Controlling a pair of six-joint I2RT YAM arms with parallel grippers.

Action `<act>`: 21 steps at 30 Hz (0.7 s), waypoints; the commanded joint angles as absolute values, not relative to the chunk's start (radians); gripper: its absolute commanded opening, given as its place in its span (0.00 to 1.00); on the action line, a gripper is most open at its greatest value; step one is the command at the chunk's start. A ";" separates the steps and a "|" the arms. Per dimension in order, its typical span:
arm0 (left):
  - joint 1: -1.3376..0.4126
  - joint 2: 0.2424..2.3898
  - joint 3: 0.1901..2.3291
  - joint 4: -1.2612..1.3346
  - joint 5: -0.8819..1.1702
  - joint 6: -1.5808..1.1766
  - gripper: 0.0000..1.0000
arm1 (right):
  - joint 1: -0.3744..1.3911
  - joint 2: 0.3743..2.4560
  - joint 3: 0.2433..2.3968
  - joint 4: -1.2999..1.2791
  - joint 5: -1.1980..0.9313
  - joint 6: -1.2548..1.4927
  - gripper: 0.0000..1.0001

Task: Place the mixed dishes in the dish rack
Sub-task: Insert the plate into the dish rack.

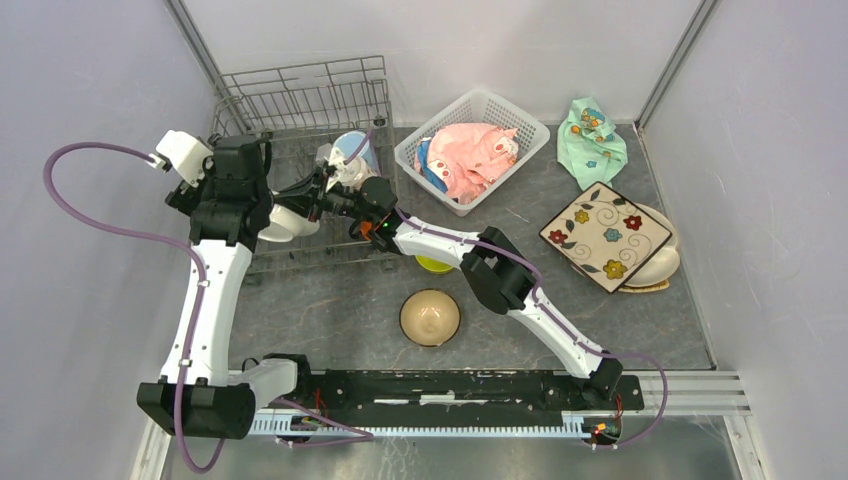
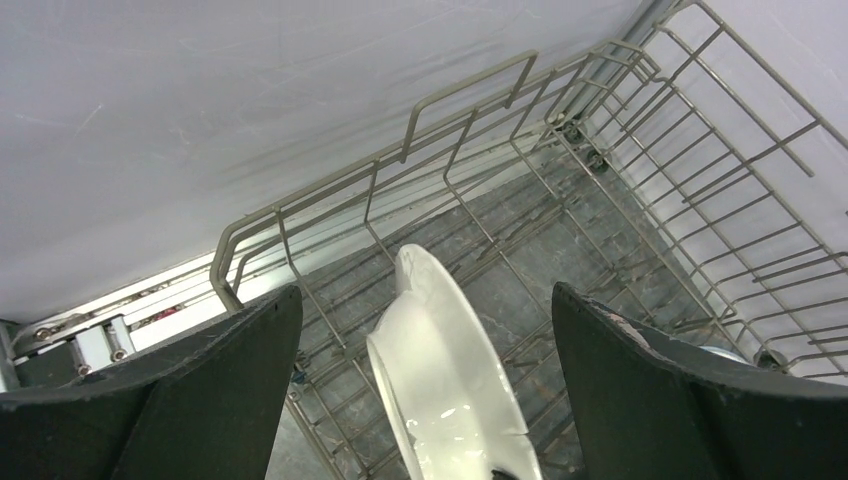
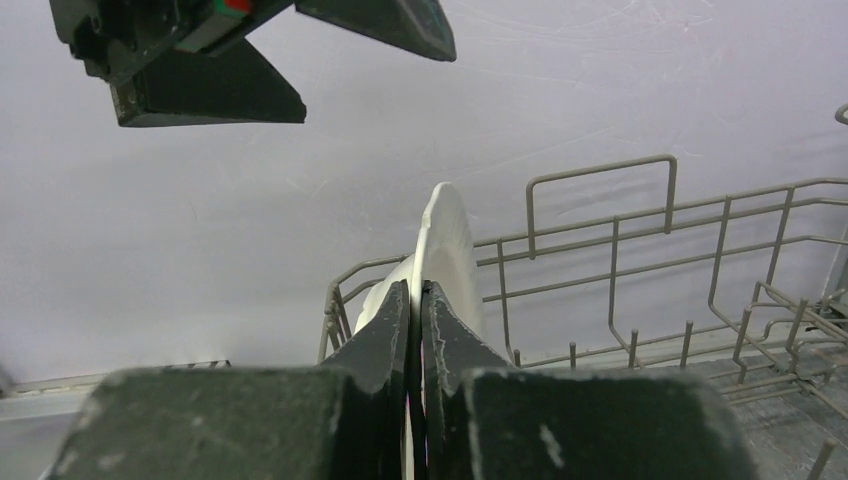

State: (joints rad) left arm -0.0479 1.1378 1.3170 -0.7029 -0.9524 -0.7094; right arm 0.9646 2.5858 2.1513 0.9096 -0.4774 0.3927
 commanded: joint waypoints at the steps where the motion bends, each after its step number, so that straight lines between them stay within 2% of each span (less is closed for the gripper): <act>1: -0.036 1.121 1.307 -0.636 -0.958 -0.768 0.98 | 0.968 2.624 2.157 1.029 -0.509 0.362 0.01; 8: -0.025 1.164 1.336 -0.711 -0.944 -0.818 1.00 | 0.980 2.623 2.168 1.034 -0.504 0.360 0.00; 13: 0.027 1.181 1.385 -0.779 -0.723 -0.905 1.00 | 0.987 2.625 2.158 1.051 -0.530 0.339 0.00; 17: 0.039 1.179 1.438 -0.834 -0.706 -0.960 1.00 | 0.988 2.621 2.150 1.071 -0.536 0.335 0.00; 21: 0.072 1.202 1.474 -0.849 -0.690 -0.976 0.90 | 0.989 2.614 2.139 1.083 -0.553 0.323 0.00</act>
